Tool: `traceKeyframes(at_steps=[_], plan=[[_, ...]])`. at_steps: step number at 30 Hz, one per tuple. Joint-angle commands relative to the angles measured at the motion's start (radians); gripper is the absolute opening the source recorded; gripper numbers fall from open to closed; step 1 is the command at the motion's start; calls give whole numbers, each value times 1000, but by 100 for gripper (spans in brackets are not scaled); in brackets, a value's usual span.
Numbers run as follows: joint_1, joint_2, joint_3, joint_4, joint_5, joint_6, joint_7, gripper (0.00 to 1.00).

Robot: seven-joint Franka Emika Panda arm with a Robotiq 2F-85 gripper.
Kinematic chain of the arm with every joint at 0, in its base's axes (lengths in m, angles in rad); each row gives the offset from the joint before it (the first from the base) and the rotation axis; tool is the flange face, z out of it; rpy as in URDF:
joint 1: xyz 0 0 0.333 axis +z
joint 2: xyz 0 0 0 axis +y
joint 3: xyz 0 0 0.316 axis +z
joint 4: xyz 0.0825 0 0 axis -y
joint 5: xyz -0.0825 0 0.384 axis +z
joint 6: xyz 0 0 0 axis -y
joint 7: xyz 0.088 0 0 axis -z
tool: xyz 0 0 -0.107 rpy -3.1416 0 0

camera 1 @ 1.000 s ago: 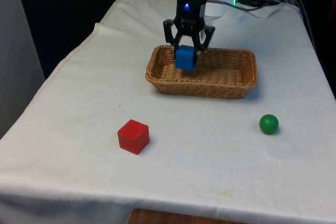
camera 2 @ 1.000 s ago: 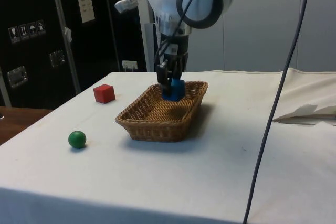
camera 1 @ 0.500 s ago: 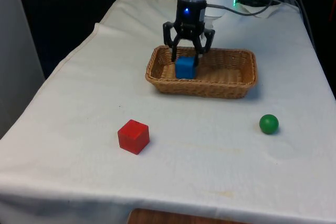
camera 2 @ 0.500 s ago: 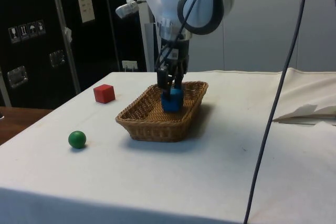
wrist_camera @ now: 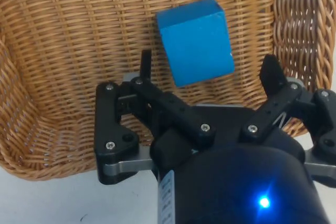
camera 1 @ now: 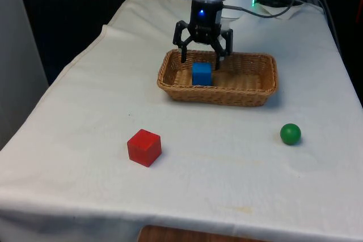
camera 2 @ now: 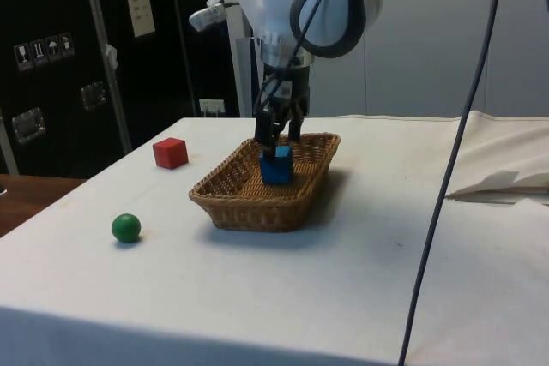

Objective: Place all non-red objects into the basket.

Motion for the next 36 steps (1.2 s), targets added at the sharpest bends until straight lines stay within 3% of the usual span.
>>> traceKeyframes(at_steps=[1,15,18,19,20,27,34,36], plan=[[0,-3,0,2,0,-1,0,100],[7,-121,0,31,-16,-120,-21,100],[9,-128,8,48,-14,-142,-23,100],[4,-129,12,41,-2,-133,-32,100],[9,-130,12,54,-13,-149,-23,100],[7,-130,36,98,-2,-182,-32,100],[14,-127,61,150,-6,-227,-23,100],[9,-129,67,151,-2,-224,-29,100]])
